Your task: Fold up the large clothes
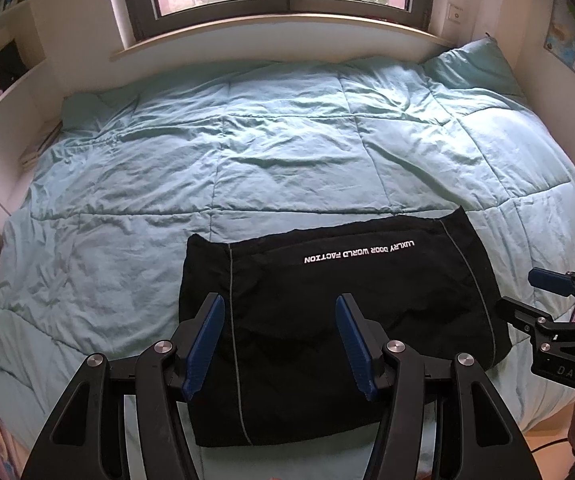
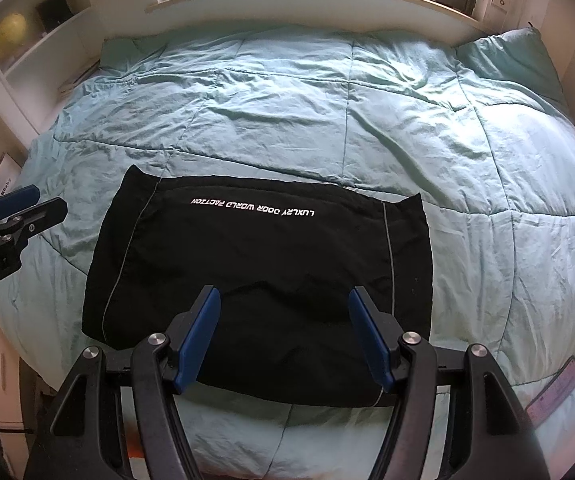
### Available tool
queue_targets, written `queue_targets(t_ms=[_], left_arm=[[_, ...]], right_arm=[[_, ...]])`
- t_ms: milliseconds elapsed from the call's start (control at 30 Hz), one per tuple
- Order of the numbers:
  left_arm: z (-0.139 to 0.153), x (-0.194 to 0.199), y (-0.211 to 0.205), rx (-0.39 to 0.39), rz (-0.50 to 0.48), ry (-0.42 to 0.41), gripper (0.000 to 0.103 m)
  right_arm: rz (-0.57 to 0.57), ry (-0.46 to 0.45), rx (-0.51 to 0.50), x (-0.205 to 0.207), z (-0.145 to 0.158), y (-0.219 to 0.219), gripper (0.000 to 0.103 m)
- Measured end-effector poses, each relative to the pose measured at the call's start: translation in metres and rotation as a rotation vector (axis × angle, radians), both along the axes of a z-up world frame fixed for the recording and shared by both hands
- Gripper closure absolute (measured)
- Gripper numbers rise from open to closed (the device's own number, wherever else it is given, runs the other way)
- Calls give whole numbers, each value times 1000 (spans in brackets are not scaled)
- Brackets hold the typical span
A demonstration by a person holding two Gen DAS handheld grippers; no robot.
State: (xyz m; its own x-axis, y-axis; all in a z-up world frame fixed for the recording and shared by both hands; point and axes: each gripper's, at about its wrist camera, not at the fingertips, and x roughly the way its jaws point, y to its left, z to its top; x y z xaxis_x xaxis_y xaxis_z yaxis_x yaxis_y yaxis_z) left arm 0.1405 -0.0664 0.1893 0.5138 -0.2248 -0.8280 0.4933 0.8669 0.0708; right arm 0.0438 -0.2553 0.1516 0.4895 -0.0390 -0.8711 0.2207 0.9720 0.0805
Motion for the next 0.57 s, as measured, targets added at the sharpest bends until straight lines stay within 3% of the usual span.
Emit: queue_targets(t_ms=[467,567], left_arm=[[-2,7,7,37,51,-59,44],[-5,12,11,8,42,-16,44]], right_arm=[[-2,11,2,6,-5,-2,34],[-5,14,10,7,-8,-3,34]])
